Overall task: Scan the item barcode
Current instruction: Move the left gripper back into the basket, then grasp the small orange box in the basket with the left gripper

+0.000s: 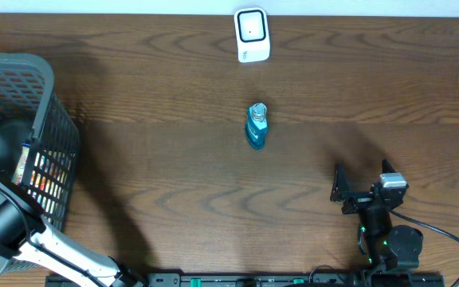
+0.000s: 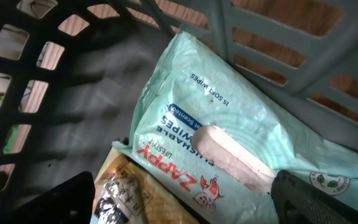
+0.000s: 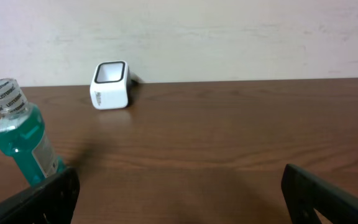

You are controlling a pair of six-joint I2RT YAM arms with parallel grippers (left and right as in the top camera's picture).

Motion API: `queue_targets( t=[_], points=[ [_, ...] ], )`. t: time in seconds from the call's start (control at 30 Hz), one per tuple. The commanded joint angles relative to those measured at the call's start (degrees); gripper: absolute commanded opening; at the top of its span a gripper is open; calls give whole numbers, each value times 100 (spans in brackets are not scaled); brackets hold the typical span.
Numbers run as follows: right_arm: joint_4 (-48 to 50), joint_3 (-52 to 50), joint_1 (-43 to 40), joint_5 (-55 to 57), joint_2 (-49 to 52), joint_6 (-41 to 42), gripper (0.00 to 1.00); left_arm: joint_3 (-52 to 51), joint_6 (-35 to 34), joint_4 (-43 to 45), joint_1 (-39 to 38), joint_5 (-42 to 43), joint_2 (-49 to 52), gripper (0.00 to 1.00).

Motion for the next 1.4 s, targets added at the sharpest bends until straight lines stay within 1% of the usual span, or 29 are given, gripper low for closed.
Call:
queue_targets(
  t=[0.0,0.03,0.07,0.1,0.17,0.23,0.27,0.5,0.63,0.77,0.83,0.93,1.03,1.07,1.1,1.13,1.17,1.2,1.23,1.27,1.3,1.37],
  points=[
    [-24,-7,17,20,-9,-74,99,-575,83,299,42,9,192,89],
    [-24,-7,17,20,-9,-74,99,-688,83,389,42,9,192,85],
    [-24,-7,17,20,-7,-74,99,-861,83,527,42,11,192,74],
    [-24,-7,17,20,-7,-74,99,-964,81,597,42,15,192,65],
    [-24,-7,17,20,-9,-74,99,-1080,79,634,42,15,192,39],
    [-24,-7,17,20,-9,-74,99,-1086,83,629,42,26,192,21],
    [-24,-7,17,20,-9,-74,99,-1086,83,608,42,28,168,8],
    [-24,-7,17,20,-9,-74,99,-942,168,431,42,116,-190,7],
    [-24,-7,17,20,-9,-74,99,-730,411,435,42,509,-769,7],
    [-24,-7,17,20,-9,-74,99,-551,411,522,42,942,-1668,7],
    [-24,-7,17,20,-7,-74,99,-535,520,715,42,1113,-2214,7],
    [-24,-7,17,20,-9,-74,99,-535,538,896,42,1172,-3005,7],
    [-24,-7,17,20,-7,-74,99,-535,538,949,42,1172,-3552,7],
    [-24,-7,17,20,-9,-74,99,-535,535,946,42,1169,-3713,10],
    [-24,-7,17,20,-9,-74,99,-538,535,935,42,1169,-3810,17],
    [-24,-7,17,20,-9,-74,99,-540,533,918,44,1161,-3891,39],
    [-24,-7,17,20,-7,-74,99,-540,531,872,44,1110,-3915,52],
    [-24,-7,17,20,-7,-74,99,-540,531,807,44,1060,-3915,57],
    [-24,-7,17,20,-7,-74,99,-542,531,699,44,1023,-3888,73],
    [-24,-7,17,20,-7,-74,99,-551,531,562,44,1021,-3851,79],
    [-24,-7,17,20,-7,-74,99,-564,531,446,44,1021,-3810,79],
    [-24,-7,17,20,-9,-74,99,-699,527,212,42,1054,-3624,84]
  ],
)
